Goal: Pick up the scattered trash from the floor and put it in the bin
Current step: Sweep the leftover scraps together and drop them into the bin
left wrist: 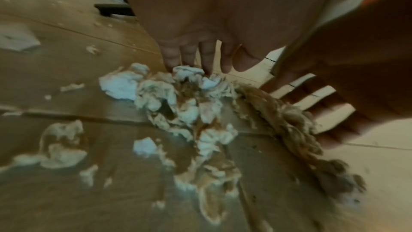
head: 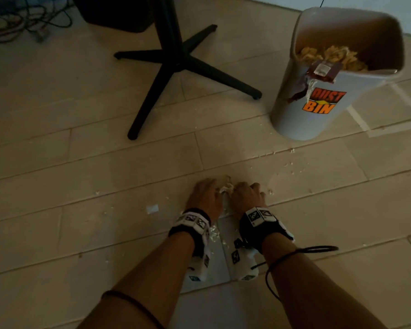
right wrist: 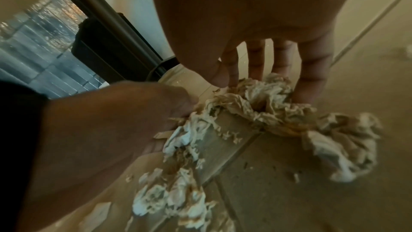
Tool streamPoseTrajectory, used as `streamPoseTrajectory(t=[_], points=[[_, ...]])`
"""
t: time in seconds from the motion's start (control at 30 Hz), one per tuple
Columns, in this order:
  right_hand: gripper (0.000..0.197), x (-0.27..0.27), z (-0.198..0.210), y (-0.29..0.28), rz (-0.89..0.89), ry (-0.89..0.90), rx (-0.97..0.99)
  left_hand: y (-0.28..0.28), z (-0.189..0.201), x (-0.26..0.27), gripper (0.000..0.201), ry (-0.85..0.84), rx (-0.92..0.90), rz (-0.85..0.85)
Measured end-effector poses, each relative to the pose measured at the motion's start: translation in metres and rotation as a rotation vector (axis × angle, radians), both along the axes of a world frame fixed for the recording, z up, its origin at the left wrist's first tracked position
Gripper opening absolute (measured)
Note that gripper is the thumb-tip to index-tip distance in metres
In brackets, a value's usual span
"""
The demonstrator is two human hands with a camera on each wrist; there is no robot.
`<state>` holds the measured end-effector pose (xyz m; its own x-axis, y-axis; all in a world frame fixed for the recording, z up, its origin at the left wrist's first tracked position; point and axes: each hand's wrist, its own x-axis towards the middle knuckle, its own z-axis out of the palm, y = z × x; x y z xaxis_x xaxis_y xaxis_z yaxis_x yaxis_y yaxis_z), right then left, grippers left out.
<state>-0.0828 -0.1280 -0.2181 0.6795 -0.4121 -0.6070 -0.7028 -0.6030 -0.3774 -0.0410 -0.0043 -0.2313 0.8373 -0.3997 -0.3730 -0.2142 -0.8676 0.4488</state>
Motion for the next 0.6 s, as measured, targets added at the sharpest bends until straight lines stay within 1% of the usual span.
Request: streamPoseTrajectory(t=[0.07,0.13,0.2,0.27,0.3,0.37,0.4,0.43,0.5,0.53,0.6], points=[[0.04,0.002,0.002,-0.001,0.018,-0.002,0.002,-0.001,0.007,-0.011,0.045,-0.06,-0.064,0.021],[0.051,0.002,0.01,-0.004,0.042,-0.004,0.005,0.009,0.015,-0.012,0.043,-0.125,-0.086,0.099],[0.053,0.002,0.015,-0.007,0.071,-0.005,0.017,0.028,0.019,-0.005,0.043,-0.165,-0.022,0.202],[0.05,0.004,0.016,-0.007,0.107,-0.018,0.019,0.053,0.018,0.002,0.041,-0.211,0.116,0.299],[0.048,0.004,0.017,-0.005,0.128,-0.012,0.015,0.066,0.016,0.002,0.041,-0.198,0.174,0.366],[0.046,0.004,0.015,0.001,0.159,-0.006,0.003,0.085,0.012,0.0,0.044,-0.083,0.233,0.512],[0.045,0.005,0.014,0.003,0.164,-0.001,0.008,0.091,0.008,-0.003,0.045,-0.028,0.254,0.557],[0.044,0.005,0.015,0.006,0.171,0.005,0.018,0.093,0.005,-0.006,0.045,-0.006,0.273,0.565],[0.044,0.005,0.015,0.01,0.204,0.007,0.045,0.085,0.007,-0.013,0.041,-0.034,0.254,0.498],[0.044,0.005,0.015,0.011,0.227,0.006,0.061,0.076,0.007,-0.017,0.039,-0.064,0.22,0.445],[0.045,0.005,0.018,0.012,0.238,0.018,0.097,0.053,0.014,-0.026,0.04,-0.056,0.141,0.357]])
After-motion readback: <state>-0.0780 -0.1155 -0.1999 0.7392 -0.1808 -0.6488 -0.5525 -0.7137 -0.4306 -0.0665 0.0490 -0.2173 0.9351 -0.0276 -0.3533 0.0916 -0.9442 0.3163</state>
